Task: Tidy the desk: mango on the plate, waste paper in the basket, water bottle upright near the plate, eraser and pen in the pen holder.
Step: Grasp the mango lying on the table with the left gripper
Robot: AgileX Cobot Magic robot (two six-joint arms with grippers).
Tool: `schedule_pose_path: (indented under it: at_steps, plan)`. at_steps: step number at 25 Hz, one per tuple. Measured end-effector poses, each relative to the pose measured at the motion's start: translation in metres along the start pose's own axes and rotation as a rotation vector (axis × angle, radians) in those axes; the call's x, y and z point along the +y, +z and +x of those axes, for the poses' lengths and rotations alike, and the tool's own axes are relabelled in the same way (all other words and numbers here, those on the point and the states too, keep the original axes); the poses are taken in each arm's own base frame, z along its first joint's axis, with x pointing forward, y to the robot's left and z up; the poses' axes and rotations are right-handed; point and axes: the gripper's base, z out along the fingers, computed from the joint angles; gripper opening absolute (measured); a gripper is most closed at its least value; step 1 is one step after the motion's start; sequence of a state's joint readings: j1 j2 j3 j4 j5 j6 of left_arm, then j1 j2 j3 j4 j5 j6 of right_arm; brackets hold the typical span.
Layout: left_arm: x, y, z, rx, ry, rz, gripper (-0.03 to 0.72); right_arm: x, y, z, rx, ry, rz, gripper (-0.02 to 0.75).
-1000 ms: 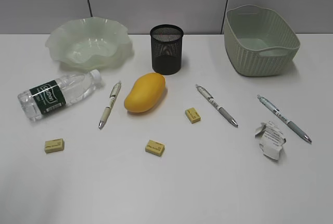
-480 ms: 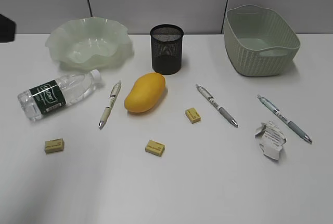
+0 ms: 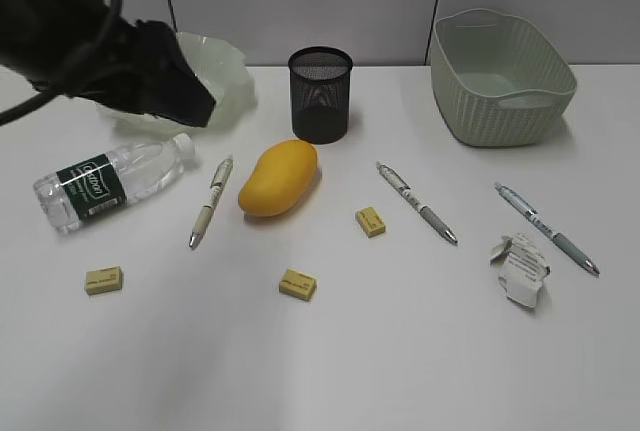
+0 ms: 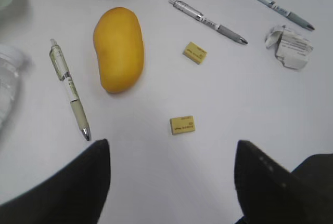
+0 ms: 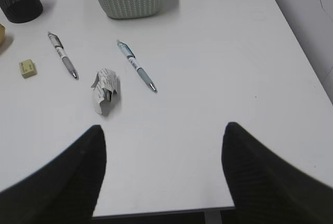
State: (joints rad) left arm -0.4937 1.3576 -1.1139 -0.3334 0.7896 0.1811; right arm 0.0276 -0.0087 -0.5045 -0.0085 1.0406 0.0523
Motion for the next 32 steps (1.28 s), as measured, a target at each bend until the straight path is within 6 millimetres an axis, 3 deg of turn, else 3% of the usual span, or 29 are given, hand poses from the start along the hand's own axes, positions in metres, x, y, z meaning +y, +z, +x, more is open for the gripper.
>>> schedule_pose_path:
  at_steps: [9, 15, 32]
  plan:
    - [0.012, 0.079, -0.020, 0.182, 0.063, -0.053, 0.561, 0.000, 0.000, 0.000, 0.000, 0.000, 0.000, 0.549]
    - [0.025, 0.125, -0.023, 0.306, 0.102, -0.103, 0.611, 0.000, 0.000, 0.000, 0.000, 0.000, -0.001, 0.549]
    - [0.043, 0.198, -0.021, 0.214, 0.087, -0.131, 0.617, 0.000, 0.000, 0.000, 0.000, 0.000, -0.001, 0.549]
